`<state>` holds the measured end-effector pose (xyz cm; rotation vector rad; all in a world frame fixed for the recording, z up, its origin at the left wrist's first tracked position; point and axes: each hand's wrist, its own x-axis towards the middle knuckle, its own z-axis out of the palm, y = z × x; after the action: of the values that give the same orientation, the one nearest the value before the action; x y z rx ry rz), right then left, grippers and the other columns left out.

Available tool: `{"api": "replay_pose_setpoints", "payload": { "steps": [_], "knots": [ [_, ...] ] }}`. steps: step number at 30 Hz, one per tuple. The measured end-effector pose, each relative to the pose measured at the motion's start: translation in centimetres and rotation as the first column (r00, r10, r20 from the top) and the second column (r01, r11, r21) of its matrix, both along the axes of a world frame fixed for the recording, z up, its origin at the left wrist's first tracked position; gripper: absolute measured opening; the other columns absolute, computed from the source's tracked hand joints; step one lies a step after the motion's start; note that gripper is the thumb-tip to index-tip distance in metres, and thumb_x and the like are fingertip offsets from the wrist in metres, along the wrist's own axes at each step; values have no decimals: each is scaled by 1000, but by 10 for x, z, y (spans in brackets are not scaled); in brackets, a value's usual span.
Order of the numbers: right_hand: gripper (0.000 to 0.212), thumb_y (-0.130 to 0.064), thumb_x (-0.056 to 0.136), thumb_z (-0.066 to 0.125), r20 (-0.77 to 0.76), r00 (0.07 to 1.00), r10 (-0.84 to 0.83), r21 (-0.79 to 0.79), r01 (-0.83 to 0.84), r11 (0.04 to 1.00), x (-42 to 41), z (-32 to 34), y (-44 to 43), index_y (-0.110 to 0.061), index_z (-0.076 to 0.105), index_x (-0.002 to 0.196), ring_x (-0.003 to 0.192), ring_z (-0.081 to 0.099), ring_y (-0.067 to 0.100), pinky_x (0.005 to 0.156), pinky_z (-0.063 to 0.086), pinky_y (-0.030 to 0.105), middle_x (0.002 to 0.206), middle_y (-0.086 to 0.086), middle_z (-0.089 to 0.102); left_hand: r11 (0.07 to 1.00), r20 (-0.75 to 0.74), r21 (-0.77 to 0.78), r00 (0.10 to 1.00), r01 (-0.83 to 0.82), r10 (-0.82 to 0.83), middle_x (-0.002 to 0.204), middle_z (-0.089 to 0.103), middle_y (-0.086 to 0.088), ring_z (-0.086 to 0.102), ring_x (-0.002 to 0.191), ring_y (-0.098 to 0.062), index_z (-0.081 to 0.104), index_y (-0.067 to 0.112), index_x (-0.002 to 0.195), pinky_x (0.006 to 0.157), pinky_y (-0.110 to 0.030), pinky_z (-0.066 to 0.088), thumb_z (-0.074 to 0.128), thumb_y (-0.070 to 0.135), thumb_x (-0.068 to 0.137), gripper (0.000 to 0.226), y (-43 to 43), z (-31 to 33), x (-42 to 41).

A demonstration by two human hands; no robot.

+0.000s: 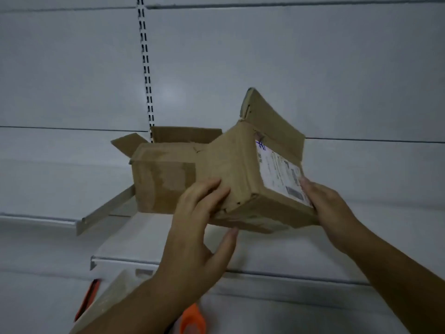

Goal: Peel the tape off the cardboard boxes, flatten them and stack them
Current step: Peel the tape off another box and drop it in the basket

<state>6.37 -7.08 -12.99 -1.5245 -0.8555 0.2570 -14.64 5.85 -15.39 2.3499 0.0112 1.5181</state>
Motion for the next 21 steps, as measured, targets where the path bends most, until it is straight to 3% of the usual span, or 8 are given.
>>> {"api": "replay_pose_setpoints", "payload": {
  "steps": [2,5,8,12,15,18,21],
  "knots": [
    [38,-67,75,44,-110,994,12,-143,-27,989,16,8,-21,-39,68,84,70,70,14,53,54,26,79,-9,73,999,-7,-16,999,48,-48,138,41,7,37,131,-7,41,22,132,107,-23,32,65,26,81,57,-10,15,23],
    [41,-57,84,47,-332,939,90,-208,-166,964,33,18,-46,-24,71,80,53,59,17,45,46,23,65,2,66,983,4,-139,993,119,-120,130,39,24,37,122,9,34,34,131,102,-13,34,67,24,82,60,-18,41,55],
    [43,-42,92,41,-357,926,120,-229,-211,950,46,22,-56,-14,69,75,44,58,18,40,42,21,60,10,65,950,38,-294,994,108,-102,119,47,13,47,112,-3,45,35,120,94,-21,42,68,23,81,47,-9,70,92],
    [70,-62,91,24,-217,972,95,-419,-180,890,58,22,-54,-8,68,84,53,66,21,46,47,21,70,18,71,847,-117,-531,986,38,-117,108,49,14,51,101,-8,51,24,127,75,-16,42,58,26,87,40,6,94,150],
    [82,-69,86,15,-77,995,56,-471,-86,878,71,22,-50,-7,68,83,52,67,20,46,48,21,66,16,72,753,-141,-657,972,50,-188,115,52,4,51,105,-12,54,18,125,84,-23,42,58,24,88,38,19,93,188],
    [73,-61,91,16,228,972,-58,-378,143,915,91,14,-47,-12,67,71,56,67,18,52,51,24,58,5,70,657,-195,-754,950,14,-244,115,59,-8,55,102,-19,59,13,116,78,-23,47,56,16,89,27,25,85,220],
    [44,-45,96,28,451,875,-179,-104,250,963,111,-2,-47,-19,63,93,84,64,12,79,54,38,90,-2,69,560,-245,-826,940,-74,-238,124,57,-12,54,107,-24,57,7,124,85,-30,47,48,12,93,33,25,72,244]
  ]
}}
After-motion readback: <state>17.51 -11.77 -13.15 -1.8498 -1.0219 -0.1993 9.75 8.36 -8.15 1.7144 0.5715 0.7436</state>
